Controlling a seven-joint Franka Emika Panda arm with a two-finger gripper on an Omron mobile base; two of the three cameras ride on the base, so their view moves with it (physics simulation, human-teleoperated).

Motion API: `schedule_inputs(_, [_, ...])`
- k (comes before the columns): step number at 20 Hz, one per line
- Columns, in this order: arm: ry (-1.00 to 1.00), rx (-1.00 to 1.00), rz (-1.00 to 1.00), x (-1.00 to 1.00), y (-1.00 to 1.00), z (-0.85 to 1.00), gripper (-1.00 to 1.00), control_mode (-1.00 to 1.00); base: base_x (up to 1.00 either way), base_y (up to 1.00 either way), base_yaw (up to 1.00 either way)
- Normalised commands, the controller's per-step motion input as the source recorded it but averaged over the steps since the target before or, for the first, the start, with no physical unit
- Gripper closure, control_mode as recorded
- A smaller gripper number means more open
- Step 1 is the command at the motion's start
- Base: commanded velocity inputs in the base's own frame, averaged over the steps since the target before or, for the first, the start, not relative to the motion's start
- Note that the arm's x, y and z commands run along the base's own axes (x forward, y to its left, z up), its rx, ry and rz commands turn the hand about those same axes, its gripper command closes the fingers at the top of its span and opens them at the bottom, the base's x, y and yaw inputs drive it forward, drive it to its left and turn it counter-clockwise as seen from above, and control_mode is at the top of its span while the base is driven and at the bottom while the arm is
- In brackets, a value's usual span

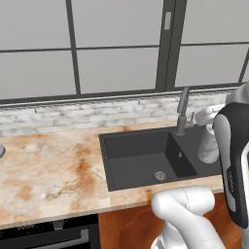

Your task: Pick up the soap dispenser and soap dispenser from the sink, and place them back in the cabinet, and close the cabinet doors.

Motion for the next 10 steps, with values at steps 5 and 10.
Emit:
schedule_inputs(5, [0.0,0.0,0.0,0.0,0.0,0.0,1.0,1.0,-0.02,-0.04,0.0])
schedule_inputs(10, [0.0,0.0,0.0,0.0,0.0,0.0,1.0,1.0,-0.2,-0.52,0.0])
